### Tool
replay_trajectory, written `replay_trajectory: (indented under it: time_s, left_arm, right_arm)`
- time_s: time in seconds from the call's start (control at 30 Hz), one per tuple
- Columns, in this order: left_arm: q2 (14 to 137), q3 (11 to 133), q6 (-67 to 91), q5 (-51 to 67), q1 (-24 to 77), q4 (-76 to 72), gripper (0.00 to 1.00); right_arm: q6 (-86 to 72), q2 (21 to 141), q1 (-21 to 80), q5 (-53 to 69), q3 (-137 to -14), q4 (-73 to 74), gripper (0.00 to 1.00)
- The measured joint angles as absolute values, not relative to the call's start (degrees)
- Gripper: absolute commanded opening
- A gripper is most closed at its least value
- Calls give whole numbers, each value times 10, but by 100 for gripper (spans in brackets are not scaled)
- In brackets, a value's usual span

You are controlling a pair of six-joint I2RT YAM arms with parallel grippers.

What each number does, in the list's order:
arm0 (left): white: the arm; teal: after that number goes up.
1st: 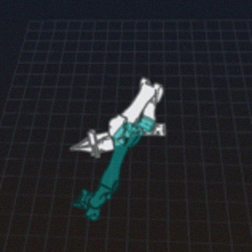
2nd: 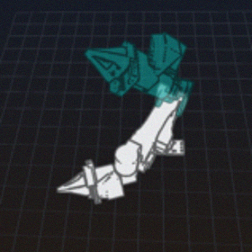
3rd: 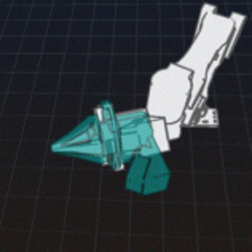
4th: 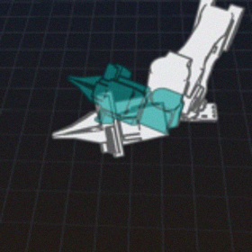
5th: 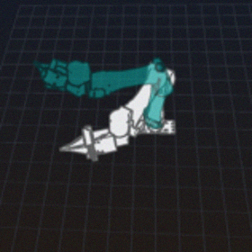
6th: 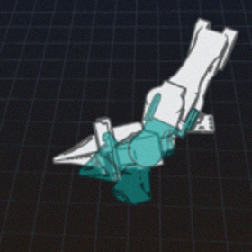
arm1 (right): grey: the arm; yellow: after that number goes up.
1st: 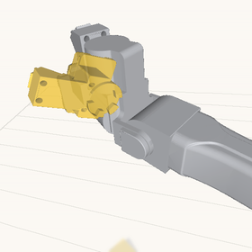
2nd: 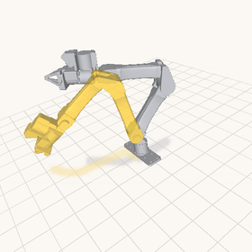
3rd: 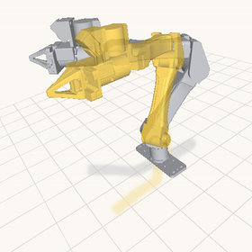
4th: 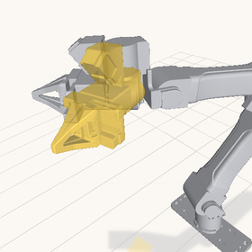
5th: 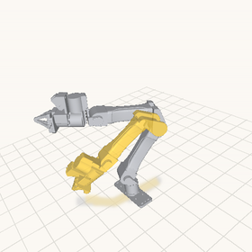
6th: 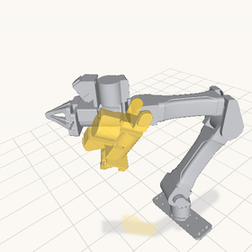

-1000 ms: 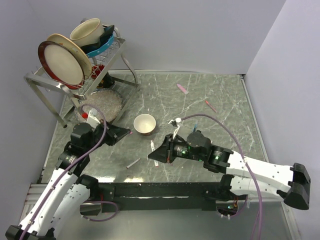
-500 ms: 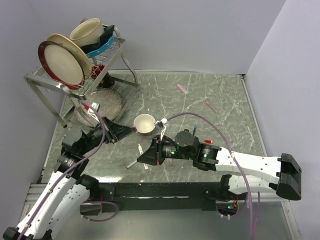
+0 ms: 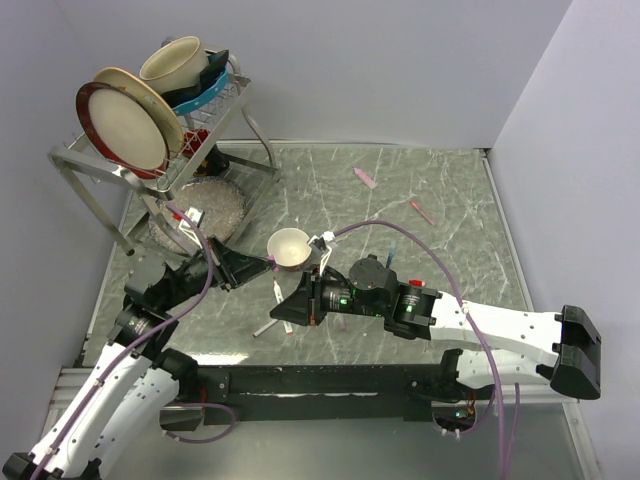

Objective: Insert the pens into the pen caps

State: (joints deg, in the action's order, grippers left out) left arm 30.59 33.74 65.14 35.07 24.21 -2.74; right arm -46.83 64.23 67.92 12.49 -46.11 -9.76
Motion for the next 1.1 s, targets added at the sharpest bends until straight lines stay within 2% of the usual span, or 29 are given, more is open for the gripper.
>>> replay_trajectory:
  time_s: [1.1]
  left_arm:
    - [290,329,622,344,248,-13,1]
  right_arm:
    - [-471,643,680,90,-488,-60,0]
